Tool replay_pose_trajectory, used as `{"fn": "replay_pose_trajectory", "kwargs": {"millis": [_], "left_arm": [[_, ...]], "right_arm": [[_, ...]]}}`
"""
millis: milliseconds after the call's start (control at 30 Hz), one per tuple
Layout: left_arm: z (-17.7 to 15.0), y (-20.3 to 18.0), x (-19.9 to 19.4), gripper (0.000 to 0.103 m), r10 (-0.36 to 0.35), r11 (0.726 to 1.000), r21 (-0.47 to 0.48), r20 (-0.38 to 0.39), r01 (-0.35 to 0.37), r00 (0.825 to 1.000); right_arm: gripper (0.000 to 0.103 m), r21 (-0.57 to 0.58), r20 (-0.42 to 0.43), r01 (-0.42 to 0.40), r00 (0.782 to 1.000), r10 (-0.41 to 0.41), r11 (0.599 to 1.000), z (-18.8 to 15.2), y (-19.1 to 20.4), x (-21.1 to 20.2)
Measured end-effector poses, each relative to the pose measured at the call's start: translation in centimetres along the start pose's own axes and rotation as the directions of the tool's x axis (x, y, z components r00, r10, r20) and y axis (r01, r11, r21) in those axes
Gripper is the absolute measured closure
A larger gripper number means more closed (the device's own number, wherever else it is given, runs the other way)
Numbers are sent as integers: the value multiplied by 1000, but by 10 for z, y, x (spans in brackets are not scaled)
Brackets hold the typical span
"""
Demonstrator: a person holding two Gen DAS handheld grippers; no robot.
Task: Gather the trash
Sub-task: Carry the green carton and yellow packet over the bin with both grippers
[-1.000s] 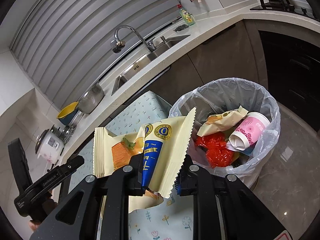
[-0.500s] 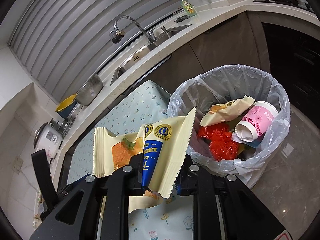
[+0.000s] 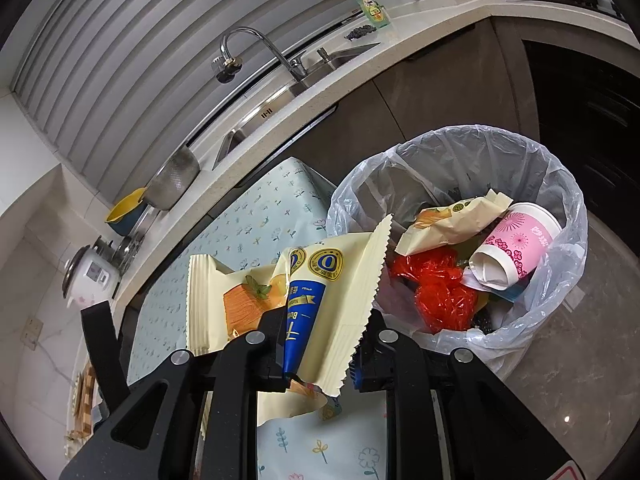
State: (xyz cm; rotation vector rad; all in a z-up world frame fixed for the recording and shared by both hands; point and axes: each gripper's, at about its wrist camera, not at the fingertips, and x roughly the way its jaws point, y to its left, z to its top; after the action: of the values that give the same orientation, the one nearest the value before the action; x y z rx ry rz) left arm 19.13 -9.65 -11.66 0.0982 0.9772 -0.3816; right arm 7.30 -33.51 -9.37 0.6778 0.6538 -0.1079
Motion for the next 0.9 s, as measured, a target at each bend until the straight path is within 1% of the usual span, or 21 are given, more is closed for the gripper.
{"fn": "replay_pose_trajectory", "kwargs": {"millis": [233, 467, 700, 900], "left_arm": [[9, -24, -31, 37, -43, 999, 29, 63, 41, 997], [22, -73, -50, 37, -115, 989, 100, 97, 105, 989], [31, -129, -44, 37, -180, 969, 185, 83, 162, 980], [38, -170, -22, 37, -213, 950, 240, 34, 199, 976]], "right_arm": [[84, -9, 33, 4, 999, -4, 1000, 3, -3, -14], [84, 7, 82, 27, 996, -27, 1000, 14, -21, -38], [84, 43, 137, 76, 987, -81, 996, 29, -54, -64], [84, 100, 170, 119, 976, -135, 988, 38, -89, -80]]}}
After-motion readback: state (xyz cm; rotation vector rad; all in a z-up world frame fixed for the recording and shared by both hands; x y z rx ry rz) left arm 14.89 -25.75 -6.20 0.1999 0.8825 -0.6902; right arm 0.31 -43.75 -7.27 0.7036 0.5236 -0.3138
